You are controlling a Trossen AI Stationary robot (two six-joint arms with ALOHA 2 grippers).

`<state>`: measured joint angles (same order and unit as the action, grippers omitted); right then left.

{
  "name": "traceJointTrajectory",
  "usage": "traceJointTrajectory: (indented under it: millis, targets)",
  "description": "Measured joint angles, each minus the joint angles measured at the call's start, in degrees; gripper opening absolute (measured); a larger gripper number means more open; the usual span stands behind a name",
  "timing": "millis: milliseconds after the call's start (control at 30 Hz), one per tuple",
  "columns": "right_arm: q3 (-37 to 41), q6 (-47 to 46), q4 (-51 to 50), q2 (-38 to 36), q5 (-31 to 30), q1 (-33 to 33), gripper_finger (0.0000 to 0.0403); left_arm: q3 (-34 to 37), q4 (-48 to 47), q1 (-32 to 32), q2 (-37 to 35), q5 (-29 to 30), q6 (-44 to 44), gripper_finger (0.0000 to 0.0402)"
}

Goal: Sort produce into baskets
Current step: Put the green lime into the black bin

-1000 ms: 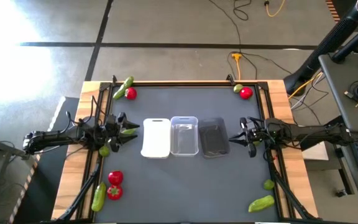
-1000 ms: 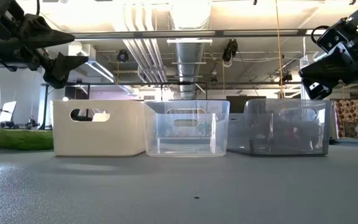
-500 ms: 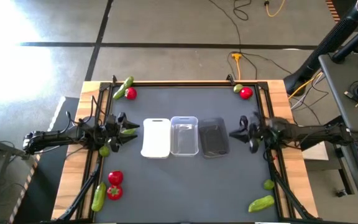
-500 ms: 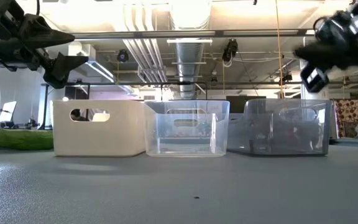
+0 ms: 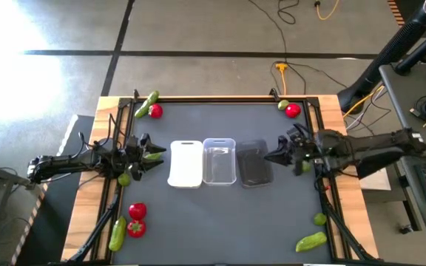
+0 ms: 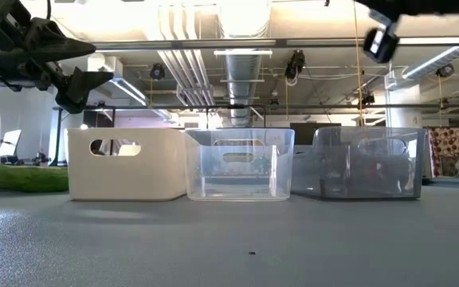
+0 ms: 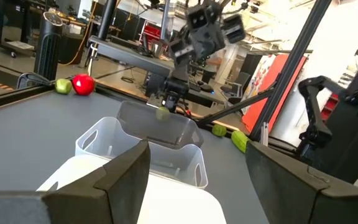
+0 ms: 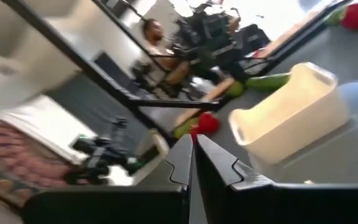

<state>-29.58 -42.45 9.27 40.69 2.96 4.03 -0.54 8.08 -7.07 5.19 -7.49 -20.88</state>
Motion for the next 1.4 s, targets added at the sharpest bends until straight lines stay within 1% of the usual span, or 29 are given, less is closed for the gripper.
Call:
traceJointTrajectory:
  millis: [100,167,233,300,367,467,533,633,700,767,833,933,1033,1133,1200,1267,1333,1400]
  targets:
    - [-5.73,-1.44,-3.43,5.56,-1.37,0.49,0.0013,0.00,0.00,0.02,0.00,0.00,0.02,0.0246]
    - [-8.90,-1.12,-8.56,7.96,-1.05,0.49,0.0013,0.01,0.00,0.00,-0.01,0.00,0.00,0.0246]
    - [-12.55,-0.65,-12.68,9.08,-1.96,0.49,0.0013,0.00,-0.02,0.00,-0.02,0.00,0.00,0.0246]
    - [-15.11,2.95,-17.48,9.49,-3.12,0.47,0.0013,0.02,0.00,0.02,0.02,0.00,0.00,0.0246]
    - [-17.21,6.55,-22.35,9.68,-3.23,0.56,0.0013,0.02,-0.07,0.00,0.04,0.00,0.00,0.0246]
    - [-21.12,7.53,-31.54,9.64,-2.65,0.73,0.0013,0.00,-0.05,0.00,0.09,0.00,0.00,0.0246]
    - [-24.67,7.56,-41.77,9.79,-1.93,1.14,0.0013,0.01,-0.01,0.01,0.12,0.00,0.00,0.0246]
    - [-30.76,8.03,-64.38,11.65,-1.72,1.23,0.0013,0.01,-0.04,0.00,0.15,0.00,0.02,0.0246]
    - [-34.48,7.76,-77.92,13.26,-3.05,0.74,0.0014,0.00,-0.02,0.02,0.20,0.00,0.00,0.0246]
    - [-36.69,9.07,-87.80,14.88,-3.43,-0.35,0.0024,0.00,-0.02,0.01,0.20,0.00,0.00,0.0246]
    - [-36.99,10.50,-94.60,16.58,-3.00,-1.96,0.0047,0.02,-0.02,0.02,0.26,0.00,0.01,0.0246]
    - [-34.25,11.81,-98.09,18.89,-1.06,-5.75,0.0106,0.01,-0.02,0.01,0.26,0.00,0.00,0.0246]
    - [-30.47,12.41,-97.22,21.40,-0.11,-9.08,0.0174,0.01,0.17,0.01,0.27,0.02,0.01,0.0246]
    - [-27.08,15.65,-96.65,25.34,0.89,-11.87,0.0231,0.02,0.67,-0.07,0.26,0.69,0.02,0.0246]
    - [-25.18,17.03,-95.72,27.83,2.50,-13.34,0.0258,0.01,1.48,-0.07,0.35,1.03,0.01,0.0246]
    - [-23.67,18.58,-92.90,30.45,5.79,-14.42,0.0278,0.01,2.82,-0.07,0.38,1.09,-0.76,0.0246]
    - [-22.74,21.19,-90.46,33.79,8.05,-14.88,0.0293,-0.20,2.95,-0.05,0.26,0.77,-5.71,0.0246]
    - [-22.05,23.52,-90.94,37.03,8.16,-15.17,0.0305,-0.88,2.89,-0.05,0.39,0.61,-9.06,0.0246]
